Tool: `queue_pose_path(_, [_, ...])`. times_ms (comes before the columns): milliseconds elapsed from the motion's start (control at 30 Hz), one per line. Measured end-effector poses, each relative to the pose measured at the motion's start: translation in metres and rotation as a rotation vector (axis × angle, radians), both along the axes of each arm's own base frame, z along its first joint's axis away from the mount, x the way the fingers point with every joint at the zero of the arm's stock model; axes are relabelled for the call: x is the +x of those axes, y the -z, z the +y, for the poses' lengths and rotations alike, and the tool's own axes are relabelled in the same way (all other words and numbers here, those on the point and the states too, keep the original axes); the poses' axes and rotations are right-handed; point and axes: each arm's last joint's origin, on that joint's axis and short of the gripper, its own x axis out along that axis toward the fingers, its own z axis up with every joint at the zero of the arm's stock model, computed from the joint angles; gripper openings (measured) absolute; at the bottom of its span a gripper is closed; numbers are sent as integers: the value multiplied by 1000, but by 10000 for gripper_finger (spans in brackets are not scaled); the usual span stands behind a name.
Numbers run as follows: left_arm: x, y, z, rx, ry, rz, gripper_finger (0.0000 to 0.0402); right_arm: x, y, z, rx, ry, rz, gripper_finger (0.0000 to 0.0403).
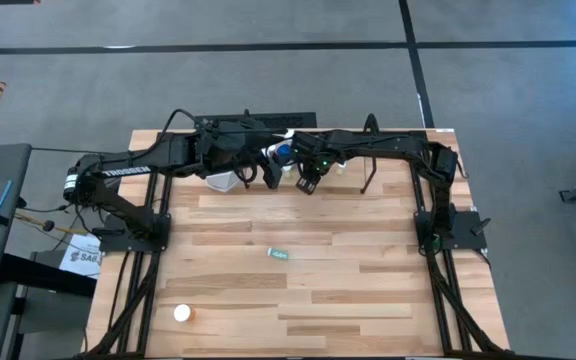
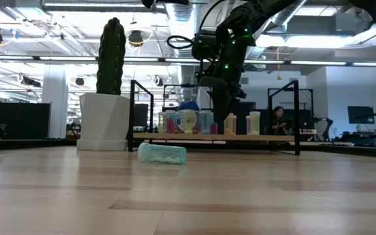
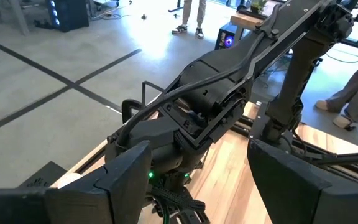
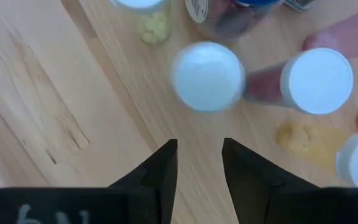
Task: Pick and place medicine bottles onto shelf by color
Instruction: Put the large orange pill bottle on the shelf
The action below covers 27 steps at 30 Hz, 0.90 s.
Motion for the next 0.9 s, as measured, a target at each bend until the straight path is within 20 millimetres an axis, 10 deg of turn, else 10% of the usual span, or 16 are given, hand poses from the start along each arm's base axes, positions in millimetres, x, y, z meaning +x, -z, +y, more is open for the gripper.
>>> queue_pose_path(433, [-3, 8, -2, -65, 27, 66, 254, -12, -6, 5, 39, -2, 99, 162])
queue_pose_path(700, [-15, 29, -9, -257, -55, 249, 254, -25, -55, 27, 58, -54, 165, 170])
queue_pose_path(900, [-39, 51, -52, -406, -85, 550, 254, -38, -93, 62, 50, -51, 78, 161])
